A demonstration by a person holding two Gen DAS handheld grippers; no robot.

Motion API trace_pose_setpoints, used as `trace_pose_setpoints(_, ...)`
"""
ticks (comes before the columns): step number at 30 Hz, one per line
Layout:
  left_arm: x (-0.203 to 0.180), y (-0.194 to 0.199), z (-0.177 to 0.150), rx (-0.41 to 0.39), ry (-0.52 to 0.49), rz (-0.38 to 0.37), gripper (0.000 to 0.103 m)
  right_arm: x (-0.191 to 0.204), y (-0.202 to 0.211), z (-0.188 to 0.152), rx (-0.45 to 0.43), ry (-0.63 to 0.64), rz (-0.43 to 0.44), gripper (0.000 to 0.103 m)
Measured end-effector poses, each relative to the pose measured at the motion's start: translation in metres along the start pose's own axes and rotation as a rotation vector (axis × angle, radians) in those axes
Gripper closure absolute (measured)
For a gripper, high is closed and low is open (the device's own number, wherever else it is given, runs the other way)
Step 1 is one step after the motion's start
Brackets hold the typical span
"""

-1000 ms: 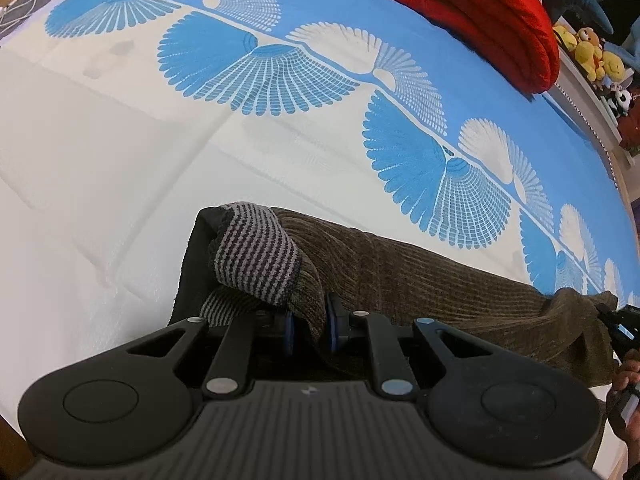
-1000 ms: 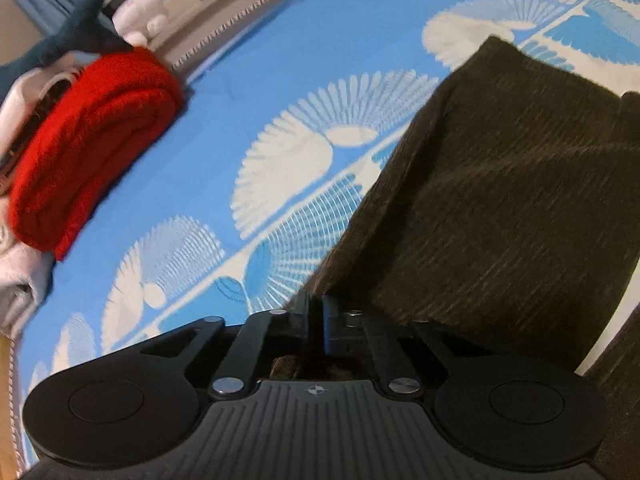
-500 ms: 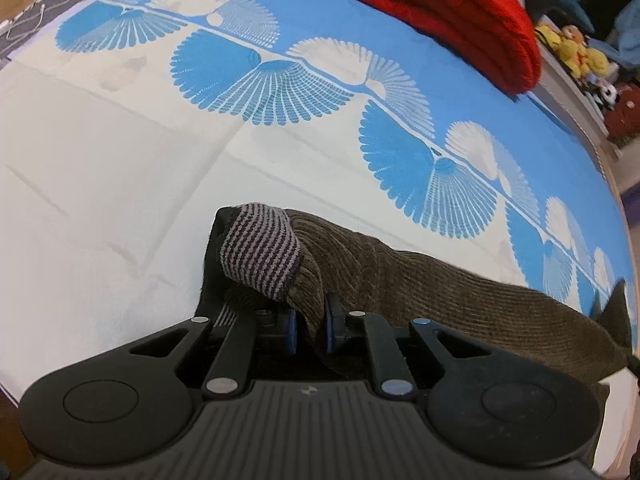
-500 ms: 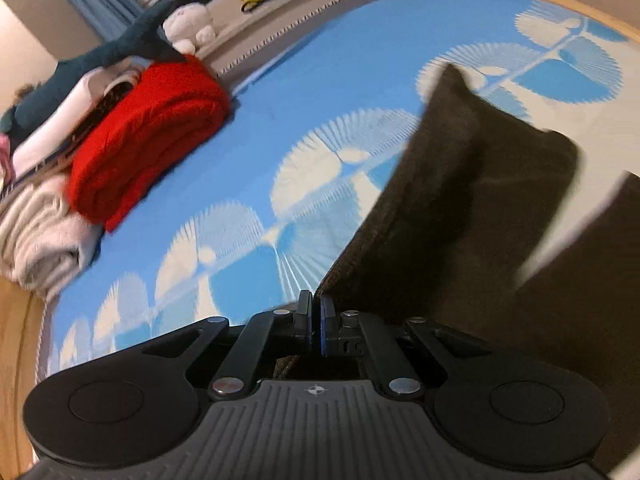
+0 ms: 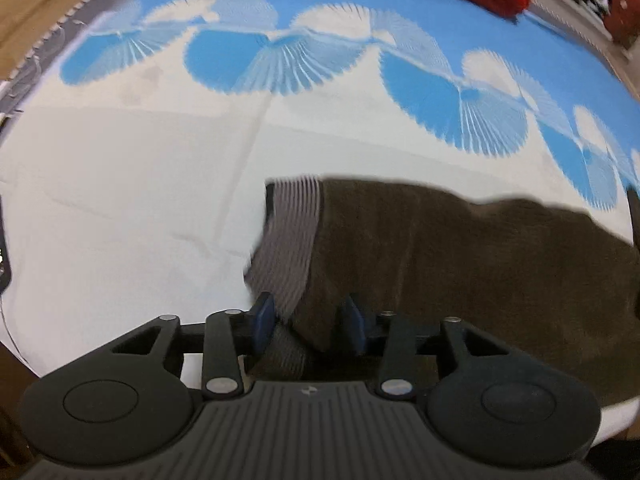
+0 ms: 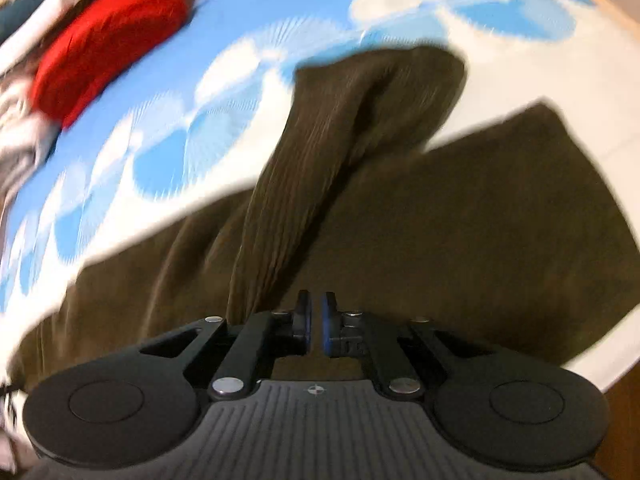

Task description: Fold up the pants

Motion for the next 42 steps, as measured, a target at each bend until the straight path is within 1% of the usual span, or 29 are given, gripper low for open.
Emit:
trace_pose_setpoints(2, 0.003, 0.002, 0.007, -0.022, 0.047, 0.011, 0.053, 0.007, -0.002, 0.02, -0.062, 0.013, 0.005, 0.086)
trace_pose_setpoints(4, 0.005, 0.0, 0.011, -0.022, 0.083, 0.02, 0.053, 0.02, -0.008, 0.035, -0.109, 0.026, 0.019, 0.074)
trace_pose_setpoints(6, 0.003, -0.004, 0.017, -0.022, 0.101, 0.016, 0.05, 0.038, -0.019, 0.051, -0.143, 0.054, 0.025, 0.069)
trace_pose_setpoints(8, 0.0, -0.005, 0.022, -0.025, 0.096, 0.01, 0.047, 0.055, -0.036, 0.063, -0.149, 0.078, 0.011, 0.065)
trace_pose_setpoints(9, -0.003, -0.006, 0.024, -0.026, 0.091, 0.003, 0.047, 0.062, -0.044, 0.067, -0.141, 0.089, 0.002, 0.061)
trace_pose_setpoints(12, -0.009, -0.008, 0.028, -0.028, 0.08, -0.012, 0.047, 0.083, -0.073, 0.074, -0.114, 0.168, -0.071, 0.054)
trace_pose_setpoints(14, -0.011, -0.011, 0.031, -0.025, 0.071, -0.008, 0.047, 0.095, -0.087, 0.069, -0.091, 0.241, -0.146, 0.054)
trace_pose_setpoints(15, -0.013, -0.011, 0.032, -0.025, 0.067, -0.006, 0.047, 0.099, -0.093, 0.061, -0.082, 0.276, -0.186, 0.054)
trace_pose_setpoints(17, -0.016, -0.013, 0.033, -0.023, 0.06, -0.005, 0.047, 0.104, -0.102, 0.057, -0.078, 0.344, -0.248, 0.055)
trace_pose_setpoints(18, -0.018, -0.013, 0.034, -0.024, 0.055, -0.006, 0.047, 0.106, -0.104, 0.056, -0.079, 0.378, -0.27, 0.058)
trace_pose_setpoints(19, -0.02, -0.013, 0.035, -0.025, 0.049, -0.006, 0.047, 0.107, -0.104, 0.055, -0.09, 0.398, -0.284, 0.076)
trace_pose_setpoints(20, -0.022, -0.013, 0.035, -0.025, 0.046, -0.007, 0.047, 0.105, -0.101, 0.055, -0.098, 0.396, -0.282, 0.088)
trace_pose_setpoints(21, -0.025, -0.013, 0.036, -0.026, 0.04, -0.01, 0.047, 0.1, -0.093, 0.058, -0.109, 0.365, -0.265, 0.096)
trace_pose_setpoints(23, -0.031, -0.012, 0.036, -0.032, 0.033, -0.023, 0.047, 0.085, -0.071, 0.067, -0.162, 0.273, -0.228, 0.096)
trace_pose_setpoints(24, -0.035, -0.011, 0.036, -0.035, 0.026, -0.03, 0.047, 0.074, -0.054, 0.07, -0.195, 0.227, -0.194, 0.096)
trace_pose_setpoints(26, -0.042, -0.01, 0.035, -0.04, 0.013, -0.045, 0.047, 0.051, -0.026, 0.067, -0.234, 0.174, -0.123, 0.096)
trace_pose_setpoints(27, -0.047, -0.009, 0.034, -0.041, 0.007, -0.054, 0.047, 0.042, -0.015, 0.062, -0.244, 0.168, -0.094, 0.097)
trace_pose_setpoints(29, -0.056, -0.008, 0.032, -0.042, -0.009, -0.071, 0.047, 0.016, 0.002, 0.044, -0.232, 0.206, -0.011, 0.097)
trace_pose_setpoints(30, -0.059, -0.008, 0.03, -0.042, -0.018, -0.075, 0.047, 0.004, 0.002, 0.035, -0.204, 0.24, 0.005, 0.097)
trace_pose_setpoints(31, -0.062, -0.008, 0.029, -0.041, -0.027, -0.076, 0.047, -0.01, -0.002, 0.02, -0.141, 0.28, 0.014, 0.098)
trace_pose_setpoints(33, -0.065, -0.009, 0.026, -0.036, -0.04, -0.072, 0.047, -0.033, -0.02, -0.013, 0.03, 0.355, 0.026, 0.098)
trace_pose_setpoints(34, -0.066, -0.009, 0.025, -0.034, -0.039, -0.069, 0.047, -0.044, -0.028, -0.028, 0.085, 0.413, -0.022, 0.097)
trace_pose_setpoints(35, -0.065, -0.009, 0.025, -0.033, -0.033, -0.069, 0.047, -0.055, -0.032, -0.039, 0.112, 0.465, -0.08, 0.096)
trace_pose_setpoints(36, -0.065, -0.009, 0.025, -0.032, -0.025, -0.07, 0.046, -0.062, -0.033, -0.042, 0.12, 0.461, -0.087, 0.094)
trace_pose_setpoints(37, -0.065, -0.009, 0.024, -0.032, -0.018, -0.071, 0.046, -0.068, -0.03, -0.038, 0.115, 0.418, -0.065, 0.094)
trace_pose_setpoints(38, -0.065, -0.01, 0.024, -0.029, -0.019, -0.071, 0.046, -0.072, -0.024, -0.031, 0.09, 0.361, -0.035, 0.094)
trace_pose_setpoints(39, -0.066, -0.011, 0.023, -0.023, -0.027, -0.068, 0.046, -0.072, -0.017, -0.02, 0.04, 0.309, -0.012, 0.094)
trace_pose_setpoints(41, -0.068, -0.014, 0.021, -0.013, -0.047, -0.061, 0.046, -0.067, -0.003, 0.001, -0.079, 0.252, 0.005, 0.083)
trace_pose_setpoints(42, -0.069, -0.015, 0.02, -0.008, -0.055, -0.059, 0.046, -0.062, -0.001, 0.009, -0.126, 0.234, 0.0, 0.07)
Point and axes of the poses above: each gripper's, at about its wrist camera, not at the fingertips, and y roughly against the way its jaws point, x to its left, z to its top, the point moved 5 cm from there along -y, roughly the way its jaws point, and after that the axes turned 8 degrees about -z, right-handed, at the moved point
